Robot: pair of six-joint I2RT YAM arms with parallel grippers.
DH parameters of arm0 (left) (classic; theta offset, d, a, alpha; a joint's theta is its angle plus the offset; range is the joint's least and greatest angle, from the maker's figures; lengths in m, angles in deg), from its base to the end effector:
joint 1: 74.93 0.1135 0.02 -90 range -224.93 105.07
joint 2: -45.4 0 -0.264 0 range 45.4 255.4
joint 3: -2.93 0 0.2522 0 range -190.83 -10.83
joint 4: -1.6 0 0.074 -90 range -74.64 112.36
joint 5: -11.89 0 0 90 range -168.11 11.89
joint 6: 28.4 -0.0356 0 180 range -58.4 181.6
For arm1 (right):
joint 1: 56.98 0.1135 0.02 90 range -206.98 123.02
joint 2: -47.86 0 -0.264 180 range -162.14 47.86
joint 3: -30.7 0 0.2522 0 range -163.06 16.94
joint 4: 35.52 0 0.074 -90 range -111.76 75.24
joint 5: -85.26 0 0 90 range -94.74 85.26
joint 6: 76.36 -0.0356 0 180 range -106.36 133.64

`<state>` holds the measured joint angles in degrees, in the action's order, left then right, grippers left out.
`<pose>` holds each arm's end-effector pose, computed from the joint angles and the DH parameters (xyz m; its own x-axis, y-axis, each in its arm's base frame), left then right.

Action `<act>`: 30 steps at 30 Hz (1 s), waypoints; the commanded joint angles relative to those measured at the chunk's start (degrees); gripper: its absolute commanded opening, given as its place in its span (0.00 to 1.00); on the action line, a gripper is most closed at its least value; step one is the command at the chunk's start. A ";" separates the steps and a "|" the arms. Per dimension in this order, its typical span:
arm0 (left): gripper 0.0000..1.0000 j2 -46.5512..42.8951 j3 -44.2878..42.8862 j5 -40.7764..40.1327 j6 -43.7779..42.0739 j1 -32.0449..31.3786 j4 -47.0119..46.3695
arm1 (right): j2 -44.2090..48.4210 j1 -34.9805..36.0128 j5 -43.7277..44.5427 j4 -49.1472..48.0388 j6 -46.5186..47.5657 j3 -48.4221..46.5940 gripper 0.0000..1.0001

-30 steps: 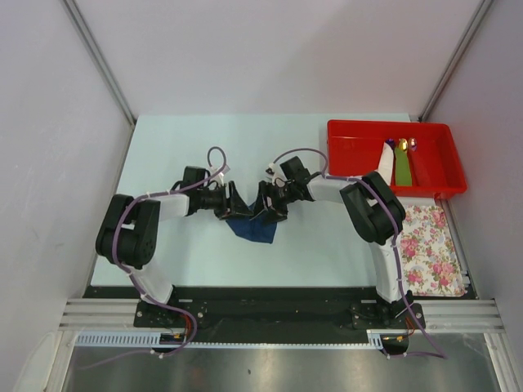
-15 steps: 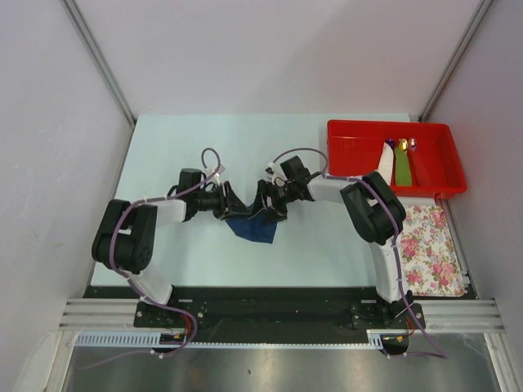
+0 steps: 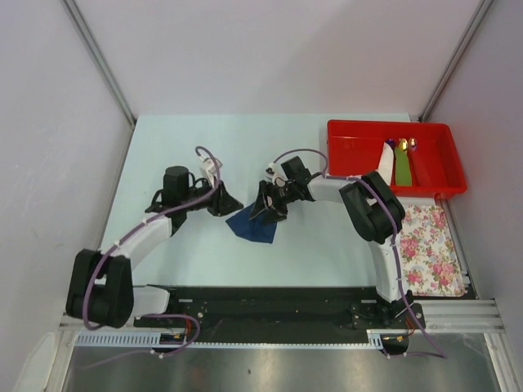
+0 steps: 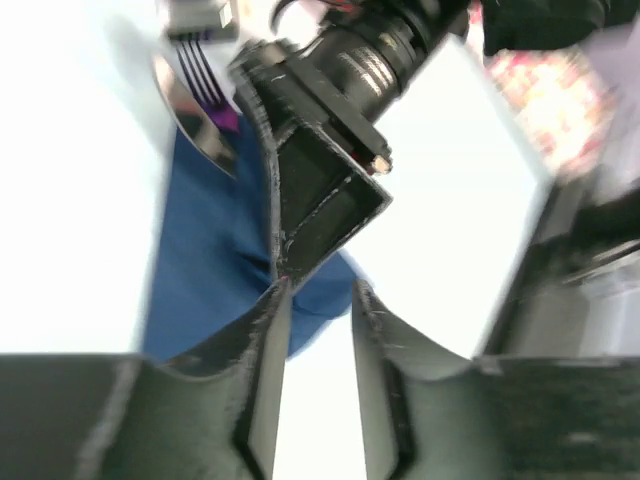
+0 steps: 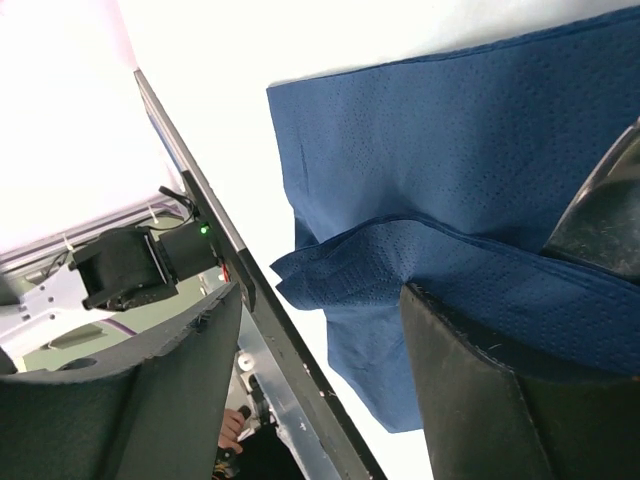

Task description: Place the utensils on the paper napkin and roll it up

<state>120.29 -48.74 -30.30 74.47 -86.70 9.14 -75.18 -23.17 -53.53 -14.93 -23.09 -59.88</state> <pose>0.2561 -0.0803 0.2189 -0.6575 -0.0158 -0.7533 0.6297 0.5376 -0.5608 0.3468 0.2645 0.1216 -0.9761 -0.1795 -0.1222 -0.1978 0.5030 0.8413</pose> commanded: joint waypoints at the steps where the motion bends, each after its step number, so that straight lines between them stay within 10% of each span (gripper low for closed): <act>1: 0.32 -7.73 1.87 -11.81 -31.46 -7.72 7.52 | -1.76 -0.05 1.95 -1.12 0.35 0.70 0.70; 11: 0.19 -5.91 4.95 -33.19 -58.47 -29.61 3.59 | -1.59 0.04 1.77 -1.64 -0.09 1.05 0.69; 30: 0.14 12.47 1.09 -50.27 -67.09 -36.75 -2.22 | -0.97 -0.40 1.34 -1.12 -0.71 0.26 0.67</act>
<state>131.22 -44.89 -77.01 10.29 -122.90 7.68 -75.36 -23.33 -53.69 -15.67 -24.29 -59.57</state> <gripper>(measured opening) 0.149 0.672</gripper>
